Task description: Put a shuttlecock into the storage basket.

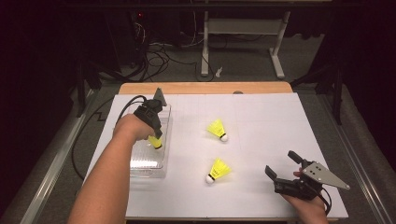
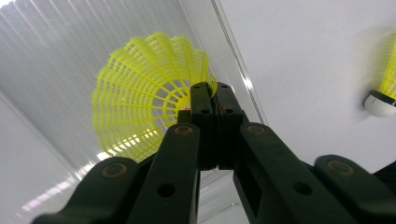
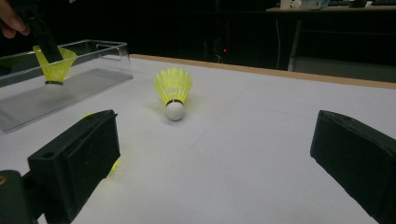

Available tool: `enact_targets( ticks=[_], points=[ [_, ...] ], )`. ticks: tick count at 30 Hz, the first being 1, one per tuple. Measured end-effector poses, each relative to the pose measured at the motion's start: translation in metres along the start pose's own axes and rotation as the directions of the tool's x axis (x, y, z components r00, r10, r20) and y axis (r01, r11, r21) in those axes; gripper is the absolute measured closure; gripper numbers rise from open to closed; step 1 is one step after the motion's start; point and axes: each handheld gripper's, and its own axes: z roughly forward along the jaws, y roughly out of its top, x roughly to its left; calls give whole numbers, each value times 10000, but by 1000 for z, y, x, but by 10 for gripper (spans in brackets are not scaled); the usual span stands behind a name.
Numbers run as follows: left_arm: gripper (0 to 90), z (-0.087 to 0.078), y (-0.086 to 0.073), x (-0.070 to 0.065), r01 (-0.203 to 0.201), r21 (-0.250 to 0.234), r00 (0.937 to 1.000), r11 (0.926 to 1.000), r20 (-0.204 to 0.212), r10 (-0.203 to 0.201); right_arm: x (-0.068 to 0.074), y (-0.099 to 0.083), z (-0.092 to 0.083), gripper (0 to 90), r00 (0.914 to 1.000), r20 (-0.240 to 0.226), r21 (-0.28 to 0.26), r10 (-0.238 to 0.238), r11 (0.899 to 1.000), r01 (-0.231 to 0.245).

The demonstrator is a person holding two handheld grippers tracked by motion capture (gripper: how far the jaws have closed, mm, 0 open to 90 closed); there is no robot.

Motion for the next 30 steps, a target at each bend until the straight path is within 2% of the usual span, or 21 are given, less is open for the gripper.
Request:
enact_targets(
  ticks=[4,6,9,16,21,24,30],
  points=[
    [892,8,3,1,-157,59,9998,9999,160,156,0,0,-1,19,10000,38,-10,38,10000,-38],
    [893,11,4,-1,-44,196,9998,9998,190,40,0,0,-1,19,10000,43,11,27,10000,-27],
    [893,12,4,0,-34,127,9998,9999,203,31,0,0,0,19,10000,50,7,20,10000,-20],
    [890,14,6,7,33,-373,9993,9993,381,-19,0,0,-1,19,10000,43,22,45,10000,-45],
    [878,16,10,8,276,-564,9996,9980,133,-269,0,-1,0,19,10000,36,26,21,10000,-21],
    [875,17,12,8,244,-645,9996,9976,168,-234,0,-1,0,19,10000,49,27,36,10000,-36],
    [859,20,14,8,336,-784,9994,9964,-37,-340,0,-1,0,19,10000,41,27,32,10000,-32]
  ],
)
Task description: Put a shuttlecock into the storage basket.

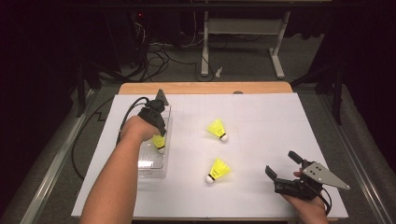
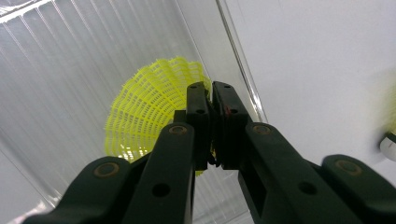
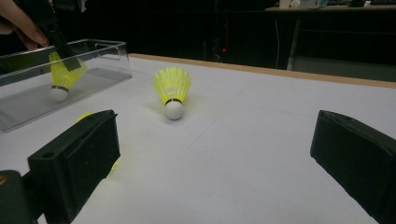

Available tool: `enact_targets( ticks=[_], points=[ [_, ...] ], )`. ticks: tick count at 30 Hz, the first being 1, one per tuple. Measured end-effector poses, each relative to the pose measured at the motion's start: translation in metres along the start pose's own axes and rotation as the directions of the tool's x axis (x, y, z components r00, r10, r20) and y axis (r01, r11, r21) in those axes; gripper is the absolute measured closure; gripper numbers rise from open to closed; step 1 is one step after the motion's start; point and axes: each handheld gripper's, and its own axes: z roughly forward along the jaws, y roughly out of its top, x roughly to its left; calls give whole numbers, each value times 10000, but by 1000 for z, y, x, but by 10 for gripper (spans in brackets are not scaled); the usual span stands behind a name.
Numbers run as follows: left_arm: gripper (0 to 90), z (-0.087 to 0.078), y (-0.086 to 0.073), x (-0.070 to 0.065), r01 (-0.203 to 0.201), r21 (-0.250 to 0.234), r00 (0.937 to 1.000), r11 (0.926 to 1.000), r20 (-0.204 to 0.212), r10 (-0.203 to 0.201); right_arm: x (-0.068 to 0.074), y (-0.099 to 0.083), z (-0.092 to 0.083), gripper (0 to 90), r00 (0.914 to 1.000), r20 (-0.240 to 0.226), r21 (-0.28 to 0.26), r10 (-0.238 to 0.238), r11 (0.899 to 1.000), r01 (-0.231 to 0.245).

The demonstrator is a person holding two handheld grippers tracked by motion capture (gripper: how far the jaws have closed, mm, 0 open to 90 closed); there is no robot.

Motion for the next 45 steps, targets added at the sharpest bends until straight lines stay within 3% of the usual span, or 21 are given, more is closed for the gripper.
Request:
enact_targets(
  ticks=[10,16,33,42,45],
  points=[
    [884,2,2,1,1,-75,10000,10000,63,0,0,0,0,19,10000,-8,-4,-25,10000,25],
    [853,3,3,0,10,-190,9998,9998,-177,-13,0,0,0,19,10000,14,-9,33,10000,-33],
    [652,-4,2,6,424,-427,9986,9982,-282,-436,0,0,0,19,10000,-2,13,-46,10000,46],
    [548,-13,3,2,373,-363,9965,9986,-732,-399,0,0,0,19,10000,-5,12,-46,10000,46],
    [513,-17,3,1,371,-411,9968,9985,-690,-399,0,0,-1,19,10000,1,7,-52,10000,52]
  ],
)
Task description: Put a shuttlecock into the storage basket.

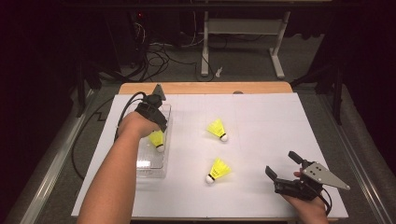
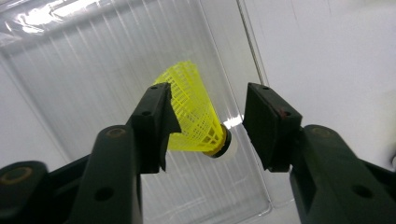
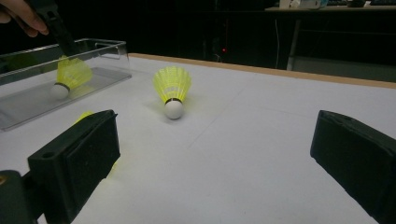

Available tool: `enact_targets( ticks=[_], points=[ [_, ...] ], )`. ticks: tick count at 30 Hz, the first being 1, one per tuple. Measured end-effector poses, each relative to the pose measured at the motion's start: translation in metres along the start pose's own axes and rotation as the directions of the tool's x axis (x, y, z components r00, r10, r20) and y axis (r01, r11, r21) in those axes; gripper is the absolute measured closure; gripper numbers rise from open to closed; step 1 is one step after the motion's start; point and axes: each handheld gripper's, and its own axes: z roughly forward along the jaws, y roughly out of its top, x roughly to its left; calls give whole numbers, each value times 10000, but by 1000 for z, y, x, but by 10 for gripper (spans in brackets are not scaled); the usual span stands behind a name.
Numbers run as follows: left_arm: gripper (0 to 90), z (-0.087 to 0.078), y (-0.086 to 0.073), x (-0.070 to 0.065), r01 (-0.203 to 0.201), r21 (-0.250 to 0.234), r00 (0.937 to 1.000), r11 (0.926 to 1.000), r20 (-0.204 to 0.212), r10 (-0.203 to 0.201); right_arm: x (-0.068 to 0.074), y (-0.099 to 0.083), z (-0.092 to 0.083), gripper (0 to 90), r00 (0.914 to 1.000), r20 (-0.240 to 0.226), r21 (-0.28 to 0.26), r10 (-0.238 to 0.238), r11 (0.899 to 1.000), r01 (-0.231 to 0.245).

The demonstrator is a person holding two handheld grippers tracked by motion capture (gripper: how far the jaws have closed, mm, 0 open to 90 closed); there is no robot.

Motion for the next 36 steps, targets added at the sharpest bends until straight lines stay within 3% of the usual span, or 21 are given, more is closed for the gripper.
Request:
enact_targets(
  ticks=[8,12,20,36],
  points=[
    [439,-13,-6,3,162,-2,9998,9999,-149,-162,0,0,0,19,10000,-10,6,-40,10000,40],
    [416,-18,-10,4,169,-62,9999,9998,-28,-169,1,0,1,19,10000,-9,28,-37,10000,37],
    [379,-25,-20,0,-197,-16,9998,9998,-16,197,2,0,1,19,10000,2,50,-77,10000,76],
    [265,-29,-43,3,-258,430,9996,9987,139,252,4,-1,2,19,9999,5,107,-119,9999,119]
  ],
)
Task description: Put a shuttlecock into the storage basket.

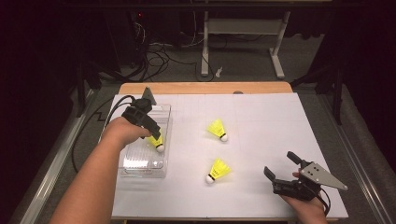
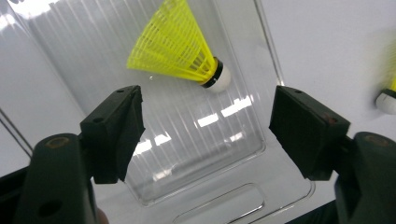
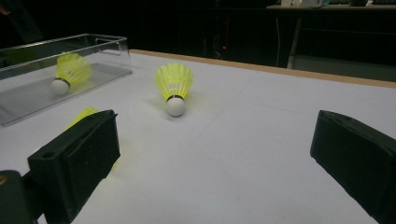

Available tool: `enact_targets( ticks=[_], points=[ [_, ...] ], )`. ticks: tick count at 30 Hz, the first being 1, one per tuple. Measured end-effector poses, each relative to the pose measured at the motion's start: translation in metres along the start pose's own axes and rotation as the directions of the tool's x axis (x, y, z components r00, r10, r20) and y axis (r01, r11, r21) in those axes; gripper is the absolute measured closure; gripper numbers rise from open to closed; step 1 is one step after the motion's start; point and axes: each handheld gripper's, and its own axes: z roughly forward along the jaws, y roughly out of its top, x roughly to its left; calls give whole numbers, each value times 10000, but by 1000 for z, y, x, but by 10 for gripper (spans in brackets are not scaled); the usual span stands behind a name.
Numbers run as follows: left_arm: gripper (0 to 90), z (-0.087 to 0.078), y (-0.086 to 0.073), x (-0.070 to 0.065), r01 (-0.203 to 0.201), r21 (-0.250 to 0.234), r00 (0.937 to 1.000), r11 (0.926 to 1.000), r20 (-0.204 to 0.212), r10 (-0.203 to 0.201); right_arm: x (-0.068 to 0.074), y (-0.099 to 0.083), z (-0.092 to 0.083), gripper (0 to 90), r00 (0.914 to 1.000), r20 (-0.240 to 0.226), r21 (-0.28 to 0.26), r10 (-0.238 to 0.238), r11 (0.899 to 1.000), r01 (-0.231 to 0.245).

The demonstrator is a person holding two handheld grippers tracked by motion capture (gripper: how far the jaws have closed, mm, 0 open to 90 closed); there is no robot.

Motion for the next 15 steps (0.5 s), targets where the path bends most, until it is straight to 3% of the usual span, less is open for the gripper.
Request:
enact_targets(
  ticks=[3,15],
  points=[
    [240,0,-5,2,29,0,9999,10000,110,-29,0,0,0,19,10000,1,10,-10,10000,10],
    [95,2,-23,-4,-405,111,9990,9991,-159,407,2,0,1,19,10000,-2,47,-19,10000,19]
  ],
)
